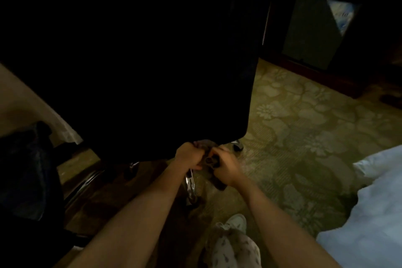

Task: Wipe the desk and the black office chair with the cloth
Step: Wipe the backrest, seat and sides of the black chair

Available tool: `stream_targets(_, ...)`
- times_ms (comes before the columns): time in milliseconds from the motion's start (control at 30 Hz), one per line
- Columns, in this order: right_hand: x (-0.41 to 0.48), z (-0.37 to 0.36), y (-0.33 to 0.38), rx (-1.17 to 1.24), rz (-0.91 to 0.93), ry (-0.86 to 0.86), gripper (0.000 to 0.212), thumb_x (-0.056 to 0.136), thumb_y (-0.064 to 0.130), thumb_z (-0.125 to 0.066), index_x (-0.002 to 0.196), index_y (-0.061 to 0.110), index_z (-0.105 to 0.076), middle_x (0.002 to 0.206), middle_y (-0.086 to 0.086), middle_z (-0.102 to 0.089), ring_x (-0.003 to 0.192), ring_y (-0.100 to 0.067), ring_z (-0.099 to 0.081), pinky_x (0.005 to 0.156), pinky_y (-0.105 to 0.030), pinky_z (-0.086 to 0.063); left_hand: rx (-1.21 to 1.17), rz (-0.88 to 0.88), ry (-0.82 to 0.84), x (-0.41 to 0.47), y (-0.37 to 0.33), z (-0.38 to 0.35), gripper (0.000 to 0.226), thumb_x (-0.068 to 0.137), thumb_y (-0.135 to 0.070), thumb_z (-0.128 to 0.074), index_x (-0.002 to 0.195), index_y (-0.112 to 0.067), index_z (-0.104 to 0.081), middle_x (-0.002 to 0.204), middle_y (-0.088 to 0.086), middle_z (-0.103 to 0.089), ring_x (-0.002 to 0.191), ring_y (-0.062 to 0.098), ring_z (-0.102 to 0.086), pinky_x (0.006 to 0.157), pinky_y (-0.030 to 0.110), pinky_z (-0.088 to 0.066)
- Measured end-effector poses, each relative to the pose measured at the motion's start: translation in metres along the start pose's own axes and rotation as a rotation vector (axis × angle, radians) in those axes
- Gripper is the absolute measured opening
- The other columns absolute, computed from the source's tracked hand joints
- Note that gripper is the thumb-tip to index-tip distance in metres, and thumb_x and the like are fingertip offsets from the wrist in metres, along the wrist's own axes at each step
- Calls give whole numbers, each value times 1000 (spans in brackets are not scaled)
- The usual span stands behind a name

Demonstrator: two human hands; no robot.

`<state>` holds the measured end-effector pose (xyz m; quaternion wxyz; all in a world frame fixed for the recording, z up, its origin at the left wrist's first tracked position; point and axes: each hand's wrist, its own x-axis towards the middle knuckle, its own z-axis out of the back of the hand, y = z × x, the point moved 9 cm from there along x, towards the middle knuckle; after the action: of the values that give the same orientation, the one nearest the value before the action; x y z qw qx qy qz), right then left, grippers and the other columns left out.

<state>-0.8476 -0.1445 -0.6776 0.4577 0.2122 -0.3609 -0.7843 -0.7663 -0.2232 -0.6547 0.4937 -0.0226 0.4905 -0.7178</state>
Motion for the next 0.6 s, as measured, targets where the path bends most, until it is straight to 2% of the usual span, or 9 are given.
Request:
stream_targets(133, -11, 48, 38, -88, 75, -70, 33, 79, 8, -60, 112, 5, -57, 111, -10, -48, 100, -27, -52, 72, -24, -35, 12, -129, -64, -38, -49, 15, 27, 95, -15, -51, 114, 2, -58, 112, 23, -63, 98, 35, -64, 76, 33, -55)
stream_targets(233, -21, 73, 63, -213, 71, -91, 47, 81, 2, -59, 126, 10, -49, 122, -9, -43, 107, -27, -49, 83, -29, -41, -30, -190, -96, -66, -73, 28, 26, 95, -15, -52, 114, 1, -58, 115, 21, -63, 101, 34, -63, 80, 36, -55)
stream_targets(433, -51, 117, 127, -360, 223, -174, 41, 79, 26, -69, 113, 15, -51, 111, -6, -43, 98, -28, -50, 74, -45, -48, -79, -243, -164, -127, -110, 61, 25, 93, -17, -56, 113, -2, -59, 112, 18, -63, 102, 32, -62, 80, 36, -56)
stream_targets(533, -65, 137, 156, -446, 253, -216, 51, 79, 31, -70, 123, 18, -49, 121, -10, -43, 107, -34, -49, 82, -44, -48, -116, -287, -171, -158, -129, 78, 25, 90, -12, -57, 112, 0, -61, 111, 22, -64, 99, 35, -63, 80, 42, -56)
stream_targets(600, -78, 147, 174, -489, 263, -207, 54, 82, 26, -66, 131, 17, -45, 127, -11, -40, 111, -34, -45, 83, -42, -46, -144, -315, -192, -181, -136, 86, 27, 89, -11, -58, 112, 2, -60, 111, 23, -63, 100, 36, -63, 80, 43, -56)
